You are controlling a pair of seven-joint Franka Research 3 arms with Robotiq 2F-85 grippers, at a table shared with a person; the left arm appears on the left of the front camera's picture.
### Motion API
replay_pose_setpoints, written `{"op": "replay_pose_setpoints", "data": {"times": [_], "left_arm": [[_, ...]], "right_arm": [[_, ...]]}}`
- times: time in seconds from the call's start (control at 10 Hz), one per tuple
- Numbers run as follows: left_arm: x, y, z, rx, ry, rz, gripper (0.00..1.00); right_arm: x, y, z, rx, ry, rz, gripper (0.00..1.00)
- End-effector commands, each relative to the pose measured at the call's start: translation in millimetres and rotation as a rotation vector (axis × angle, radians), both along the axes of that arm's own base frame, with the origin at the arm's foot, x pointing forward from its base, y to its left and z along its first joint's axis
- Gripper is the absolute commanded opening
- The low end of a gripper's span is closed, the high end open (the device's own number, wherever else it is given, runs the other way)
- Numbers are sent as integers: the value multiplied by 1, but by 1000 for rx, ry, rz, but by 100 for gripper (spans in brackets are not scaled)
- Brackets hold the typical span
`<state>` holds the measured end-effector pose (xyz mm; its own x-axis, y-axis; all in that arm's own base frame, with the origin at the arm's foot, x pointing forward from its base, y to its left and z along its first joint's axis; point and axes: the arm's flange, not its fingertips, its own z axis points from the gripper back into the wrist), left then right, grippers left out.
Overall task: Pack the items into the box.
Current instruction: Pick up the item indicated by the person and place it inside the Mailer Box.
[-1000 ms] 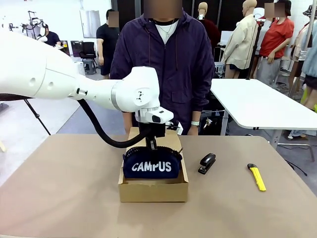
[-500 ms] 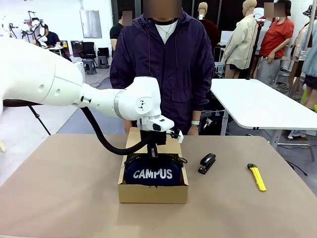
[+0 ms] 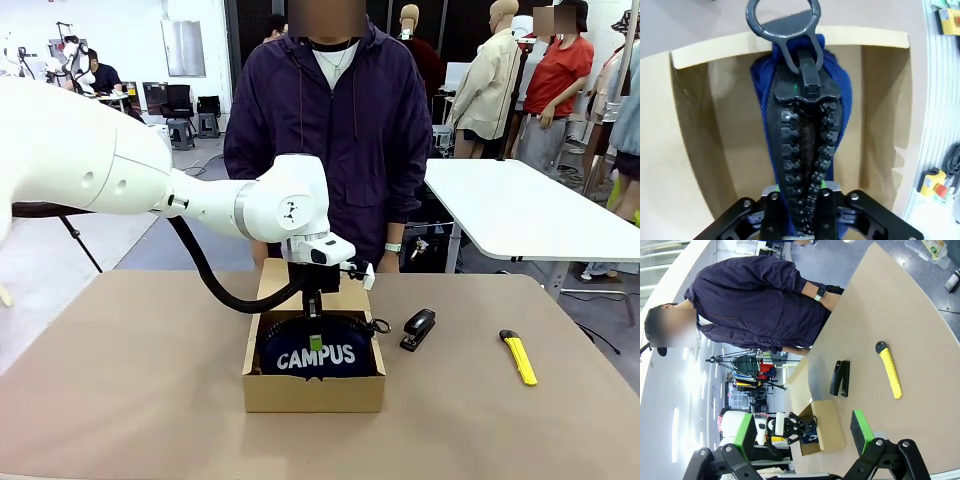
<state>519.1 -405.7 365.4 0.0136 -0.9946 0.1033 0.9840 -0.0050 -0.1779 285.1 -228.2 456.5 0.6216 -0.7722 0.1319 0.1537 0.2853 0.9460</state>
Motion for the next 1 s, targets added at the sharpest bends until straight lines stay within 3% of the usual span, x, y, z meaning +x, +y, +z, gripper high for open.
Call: {"op": "replay_pose_setpoints", "data": {"times": [0.0,0.2,0.4,0.7,0.9], "left_arm": [[-3,5,7,-27,18,-12,100],[-10,6,16,-22,-1,-15,100],[-19,16,51,38,-93,0,100],[-61,57,145,21,-358,23,100],[-85,120,196,-150,-441,282,100]], "right_arm": [[1,0,0,-1,-17,3,100],[1,0,0,-1,-17,3,100],[1,0,0,-1,-17,3,100],[1,0,0,-1,-17,3,100],[1,0,0,-1,-17,3,100]]}}
